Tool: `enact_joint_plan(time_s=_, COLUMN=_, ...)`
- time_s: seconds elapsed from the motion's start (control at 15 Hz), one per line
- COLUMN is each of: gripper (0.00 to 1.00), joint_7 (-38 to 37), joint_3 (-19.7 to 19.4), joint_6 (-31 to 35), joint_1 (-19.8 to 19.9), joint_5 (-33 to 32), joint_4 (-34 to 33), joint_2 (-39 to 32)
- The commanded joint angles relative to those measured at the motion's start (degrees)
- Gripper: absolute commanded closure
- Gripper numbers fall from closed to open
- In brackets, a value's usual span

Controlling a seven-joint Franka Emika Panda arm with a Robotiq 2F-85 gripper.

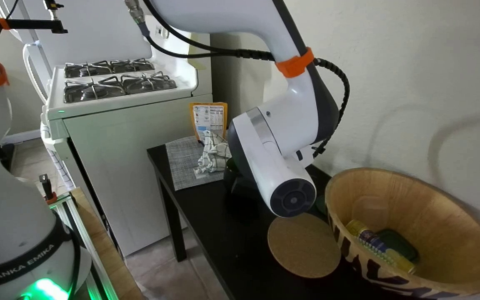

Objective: Use the spoon to transfer a spoonful of contents from the can to the cup

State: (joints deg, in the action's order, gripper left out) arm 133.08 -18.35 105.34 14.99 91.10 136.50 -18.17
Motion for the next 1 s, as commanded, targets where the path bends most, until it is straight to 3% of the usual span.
enact_joint_plan(time_s=0.0, gripper=0.22, joint_7=-0.8, joint_3=-0.5, joint_6=3.2, joint_1=0.5, joint_5=3.0, joint_4=2.9, joint_2=4.1)
enact_joint_plan(time_s=0.2, gripper=0.01, joint_7=-2.6, joint_3=-1.7, joint_6=5.5, joint_1=1.1, joint_5=3.8, joint_4=6.0, joint_2=9.0)
enact_joint_plan(time_s=0.87, gripper=0.00, joint_7=-4.2, joint_3=-3.0, joint_6=3.2, joint_1=5.0, joint_5=4.3, joint_4=15.5, joint_2=28.5)
enact_joint_plan(time_s=0.93, gripper=0.00, joint_7=-4.9, joint_3=-2.2, joint_6=3.5, joint_1=4.5, joint_5=3.3, joint_4=11.5, joint_2=22.4)
